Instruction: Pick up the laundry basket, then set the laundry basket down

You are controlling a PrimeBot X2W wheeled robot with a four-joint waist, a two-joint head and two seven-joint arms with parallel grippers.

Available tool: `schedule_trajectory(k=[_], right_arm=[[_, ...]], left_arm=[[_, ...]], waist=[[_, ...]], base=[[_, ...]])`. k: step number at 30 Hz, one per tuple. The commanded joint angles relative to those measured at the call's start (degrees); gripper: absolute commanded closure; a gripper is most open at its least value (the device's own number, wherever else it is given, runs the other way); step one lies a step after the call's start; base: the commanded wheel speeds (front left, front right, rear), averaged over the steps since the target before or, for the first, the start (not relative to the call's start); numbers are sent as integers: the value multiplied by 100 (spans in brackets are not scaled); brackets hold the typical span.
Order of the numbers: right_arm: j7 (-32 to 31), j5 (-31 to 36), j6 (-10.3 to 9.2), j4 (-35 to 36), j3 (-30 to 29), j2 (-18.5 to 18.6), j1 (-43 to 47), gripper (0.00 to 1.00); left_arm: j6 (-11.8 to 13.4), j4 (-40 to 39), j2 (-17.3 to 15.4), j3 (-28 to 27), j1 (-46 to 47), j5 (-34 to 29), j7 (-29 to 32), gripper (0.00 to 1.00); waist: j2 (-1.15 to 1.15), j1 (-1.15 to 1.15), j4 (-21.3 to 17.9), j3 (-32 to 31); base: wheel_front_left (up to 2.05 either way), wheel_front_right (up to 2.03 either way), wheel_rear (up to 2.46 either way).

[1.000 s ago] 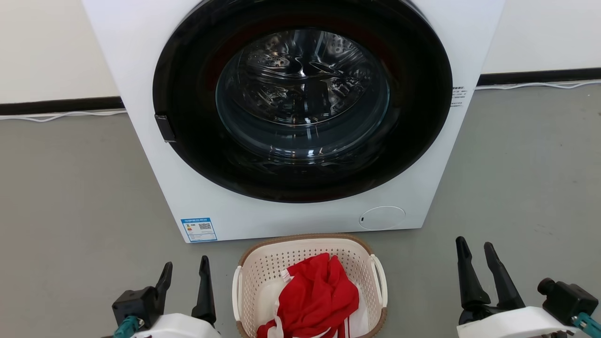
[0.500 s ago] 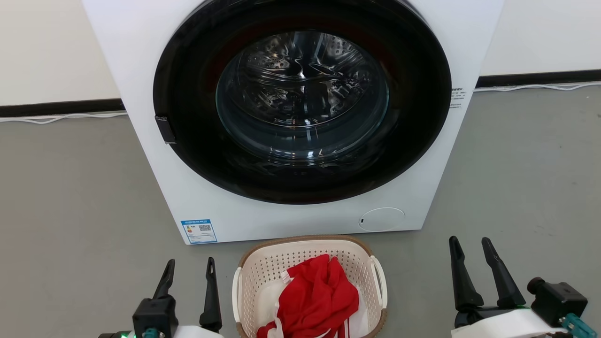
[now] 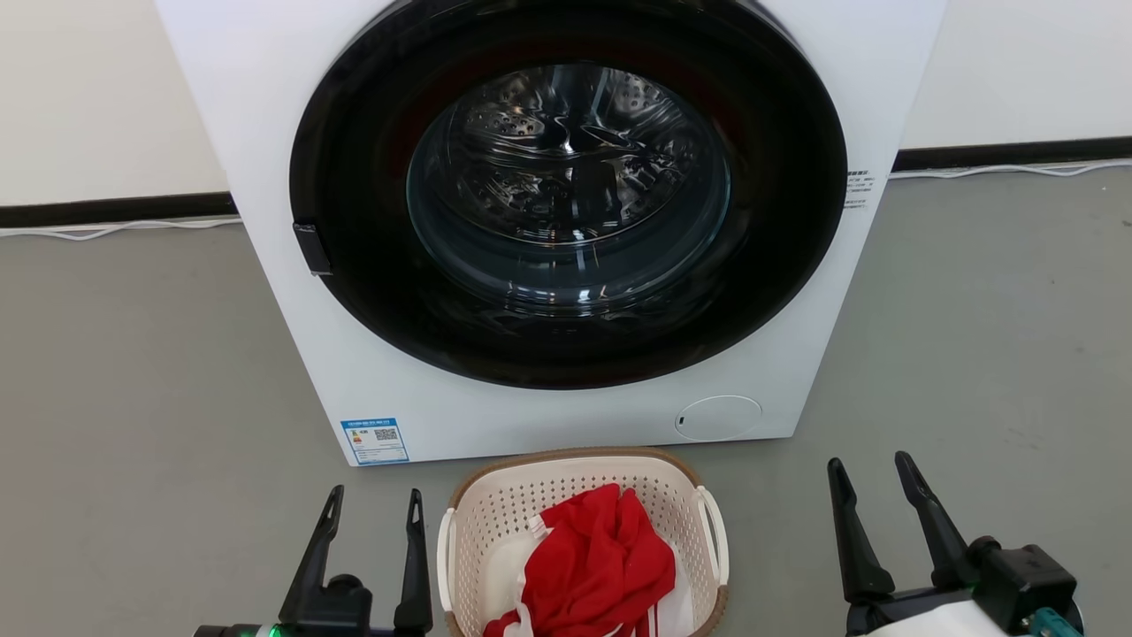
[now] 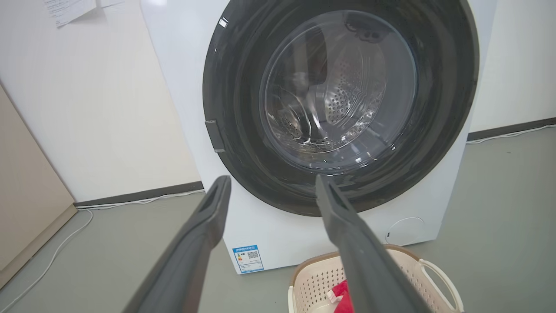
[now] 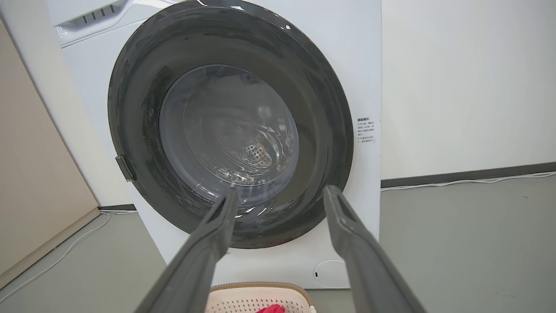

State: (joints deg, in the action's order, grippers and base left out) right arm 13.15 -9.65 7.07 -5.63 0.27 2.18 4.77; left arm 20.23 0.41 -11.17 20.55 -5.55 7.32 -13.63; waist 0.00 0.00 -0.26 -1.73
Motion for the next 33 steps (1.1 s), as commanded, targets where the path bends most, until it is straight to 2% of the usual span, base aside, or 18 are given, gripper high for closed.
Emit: schedule_trajectory(k=[1, 5, 17, 33], right_arm=[[116, 190, 40, 211, 161, 67, -93, 0], [184, 450, 42, 230, 185, 70, -67, 0], [185, 428, 42, 168, 180, 70, -48, 0], [185, 416, 42, 145, 177, 70, -59, 0]], left_arm=[[75, -177, -46, -143, 117, -175, -68, 0], [80, -187, -22, -128, 74, -408, -135, 0], [-150, -47, 152, -350, -7, -361, -137, 0], [-314, -57, 293, -540, -42, -486, -137, 0]], waist=[[0, 0, -2, -5], [0, 0, -1, -23], [0, 0, -6, -30], [0, 0, 2, 17]], base=[[0, 0, 0], [0, 0, 0], [0, 0, 0], [0, 0, 0]])
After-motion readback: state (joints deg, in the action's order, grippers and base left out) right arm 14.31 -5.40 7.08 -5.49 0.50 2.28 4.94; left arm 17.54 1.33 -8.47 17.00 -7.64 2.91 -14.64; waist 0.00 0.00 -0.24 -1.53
